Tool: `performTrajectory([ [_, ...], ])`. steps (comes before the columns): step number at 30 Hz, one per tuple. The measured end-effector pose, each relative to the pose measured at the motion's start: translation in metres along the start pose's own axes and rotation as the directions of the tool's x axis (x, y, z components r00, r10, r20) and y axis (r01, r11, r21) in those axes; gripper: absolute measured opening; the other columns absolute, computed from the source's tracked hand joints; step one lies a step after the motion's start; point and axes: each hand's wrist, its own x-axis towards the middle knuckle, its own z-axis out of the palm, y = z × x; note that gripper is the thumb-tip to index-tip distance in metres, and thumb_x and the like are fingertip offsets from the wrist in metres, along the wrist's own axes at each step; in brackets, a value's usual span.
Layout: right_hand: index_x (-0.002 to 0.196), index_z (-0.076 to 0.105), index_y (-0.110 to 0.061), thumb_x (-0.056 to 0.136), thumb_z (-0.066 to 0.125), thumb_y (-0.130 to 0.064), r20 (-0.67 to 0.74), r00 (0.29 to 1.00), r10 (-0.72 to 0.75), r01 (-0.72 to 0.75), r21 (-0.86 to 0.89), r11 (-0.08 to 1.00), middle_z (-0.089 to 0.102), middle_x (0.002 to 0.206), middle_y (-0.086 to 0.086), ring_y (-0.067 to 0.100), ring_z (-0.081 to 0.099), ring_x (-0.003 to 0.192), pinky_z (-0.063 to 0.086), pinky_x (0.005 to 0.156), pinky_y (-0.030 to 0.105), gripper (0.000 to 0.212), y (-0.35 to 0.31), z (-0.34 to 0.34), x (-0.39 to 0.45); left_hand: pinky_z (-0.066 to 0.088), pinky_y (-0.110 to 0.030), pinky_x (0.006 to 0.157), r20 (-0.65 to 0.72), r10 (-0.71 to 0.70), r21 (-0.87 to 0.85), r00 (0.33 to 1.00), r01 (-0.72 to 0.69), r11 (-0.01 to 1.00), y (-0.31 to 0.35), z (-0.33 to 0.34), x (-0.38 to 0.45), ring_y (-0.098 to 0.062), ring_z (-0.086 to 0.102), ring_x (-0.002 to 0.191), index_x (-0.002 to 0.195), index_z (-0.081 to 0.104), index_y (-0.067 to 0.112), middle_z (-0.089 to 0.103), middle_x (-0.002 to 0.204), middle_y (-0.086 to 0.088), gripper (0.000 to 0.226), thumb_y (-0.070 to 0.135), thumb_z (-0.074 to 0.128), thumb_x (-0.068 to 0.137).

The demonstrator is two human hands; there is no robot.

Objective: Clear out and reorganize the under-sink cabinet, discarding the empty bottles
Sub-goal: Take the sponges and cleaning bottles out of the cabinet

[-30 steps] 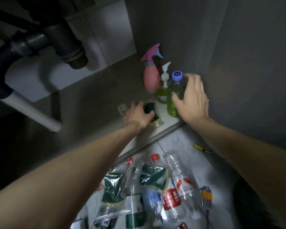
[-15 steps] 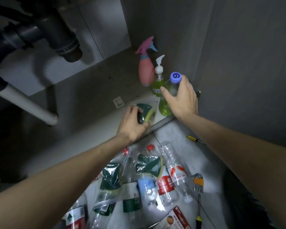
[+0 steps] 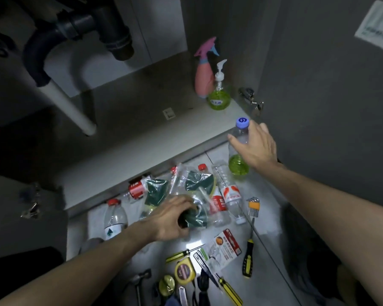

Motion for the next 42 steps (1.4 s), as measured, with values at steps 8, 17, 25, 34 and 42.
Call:
performTrajectory([
  [8,0.103,0.054,-0.027,0.085,0.066,-0.055,-0.057,0.988,0.146,-0.131,0.213,0.968,0.042,0.084,-0.018,0.023,0.055,0.101,0.047,0.077,0.037,0.035,0.025,-0.005,-0.01,0.045,-0.041,0.096,-0.25,-0.145,-0.101,0.957,0.123,0.987,0.013,-0.101,0.096,-0.018,0.049,0.116,0.123,0.051,0.029,0.051,0.124,0.004,0.034,0.037,0.055,0.09],
  [17,0.095,0.054,-0.04,0.087,0.049,-0.065,-0.076,0.991,0.114,-0.086,0.303,0.949,0.051,0.088,-0.014,-0.006,0.052,0.086,0.034,0.064,0.017,0.026,0.029,-0.002,0.024,0.045,-0.04,0.101,-0.523,-0.274,-0.278,0.807,0.143,0.95,0.048,-0.243,0.268,-0.028,0.051,0.125,0.138,0.046,0.022,0.047,0.138,-0.007,0.056,0.019,0.059,0.084],
  [25,0.104,0.059,-0.034,0.087,0.048,-0.065,0.05,0.999,-0.012,-0.004,0.299,0.954,0.054,0.098,-0.016,-0.002,0.048,0.098,0.039,0.076,0.022,0.037,0.042,-0.003,0.03,0.045,-0.028,0.078,-0.572,-0.286,-0.269,0.769,0.154,0.951,0.029,-0.243,0.315,-0.023,0.061,0.102,0.122,0.054,0.023,0.062,0.122,-0.002,0.033,0.016,0.058,0.09],
  [34,0.093,0.057,-0.031,0.09,0.052,-0.06,0.131,0.988,0.088,-0.105,0.133,0.986,0.049,0.093,-0.012,0.009,0.047,0.093,0.044,0.076,0.035,0.029,0.054,-0.019,-0.027,0.052,-0.038,0.071,-0.694,-0.193,-0.253,0.694,0.015,0.967,0.059,-0.187,0.224,-0.033,0.066,0.091,0.1,0.067,0.027,0.072,0.09,-0.003,0.014,0.03,0.064,0.087],
  [42,0.101,0.06,-0.022,0.093,0.064,-0.025,0.167,0.973,0.158,-0.191,0.21,0.959,0.054,0.103,-0.003,0.015,0.057,0.093,0.044,0.08,0.031,0.01,0.058,-0.022,-0.066,0.048,-0.033,0.065,-0.572,-0.219,-0.251,0.79,0.085,0.964,0.085,-0.106,0.204,-0.024,0.062,0.077,0.092,0.062,0.029,0.067,0.079,0.005,0.009,0.036,0.067,0.089],
])
